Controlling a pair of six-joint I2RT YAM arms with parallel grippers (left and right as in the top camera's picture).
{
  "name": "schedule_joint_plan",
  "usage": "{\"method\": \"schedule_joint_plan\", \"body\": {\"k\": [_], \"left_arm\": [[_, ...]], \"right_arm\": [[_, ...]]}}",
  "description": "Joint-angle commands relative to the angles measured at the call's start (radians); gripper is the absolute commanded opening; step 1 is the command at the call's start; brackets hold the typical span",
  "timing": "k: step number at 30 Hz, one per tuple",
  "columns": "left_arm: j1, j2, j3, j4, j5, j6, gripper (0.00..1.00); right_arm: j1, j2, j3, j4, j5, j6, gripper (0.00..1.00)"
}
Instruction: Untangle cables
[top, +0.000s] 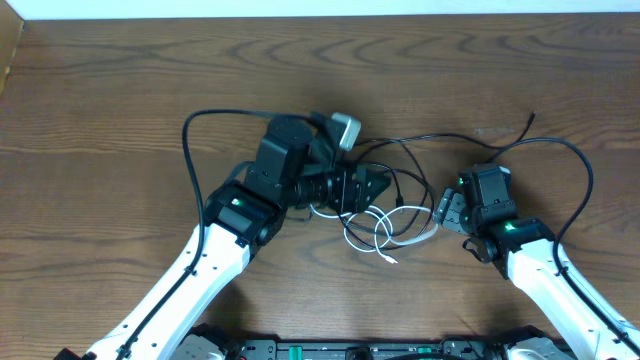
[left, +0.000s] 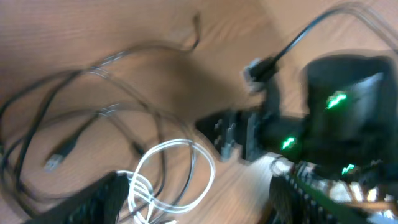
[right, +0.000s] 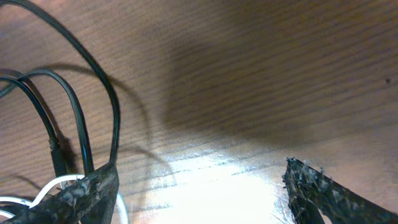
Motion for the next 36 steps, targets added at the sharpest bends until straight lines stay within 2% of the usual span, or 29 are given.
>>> {"method": "schedule_joint_plan", "body": {"k": [1, 4, 7, 13, 18, 29, 31, 32, 34, 36], "left_arm": [[0.006, -0.002, 0.011, -0.111, -0.175, 0.086, 0.79], [0.006, -0.002, 0.011, -0.223, -0.361, 0.085, 0.79], [0.006, -0.002, 0.011, -0.286, -0.454, 0.085, 0.79], [0.006, -0.002, -0.007, -0.307, -0.459, 0.080, 0.79], [0.006, 0.008, -0.040, -0.300, -0.455, 0.080, 0.79], [0.000, 0.100, -0.048, -0.280, -0.423, 0.066, 0.79], [0.000, 0.126, -0.048, -0.266, -0.411, 0.066, 0.79], [0.000, 0.141, -0.048, -0.257, -0.411, 0.067, 0.79], [0.000, 0.167, -0.048, -0.236, -0.410, 0.066, 0.79], [0.000, 0.197, -0.048, -0.209, -0.410, 0.066, 0.79]], "right_arm": [[-0.005, 0.001, -0.002, -0.010, -0.004, -0.010, 0.84], [-0.005, 0.001, -0.002, -0.005, -0.097, -0.060, 0.86], [-0.004, 0.001, -0.002, -0.005, -0.191, -0.100, 0.86], [-0.002, 0.001, -0.002, -0.012, -0.340, -0.125, 0.86], [-0.002, 0.001, -0.002, -0.056, -0.377, -0.090, 0.80], [-0.002, 0.001, -0.002, -0.113, -0.745, -0.064, 0.75], [-0.002, 0.001, -0.002, -0.114, -0.744, -0.061, 0.68], [-0.002, 0.001, -0.002, -0.113, -0.740, -0.061, 0.57], [-0.002, 0.001, -0.002, -0.109, -0.736, -0.060, 0.43], [-0.002, 0.001, -0.002, -0.105, -0.716, -0.059, 0.36]]}}
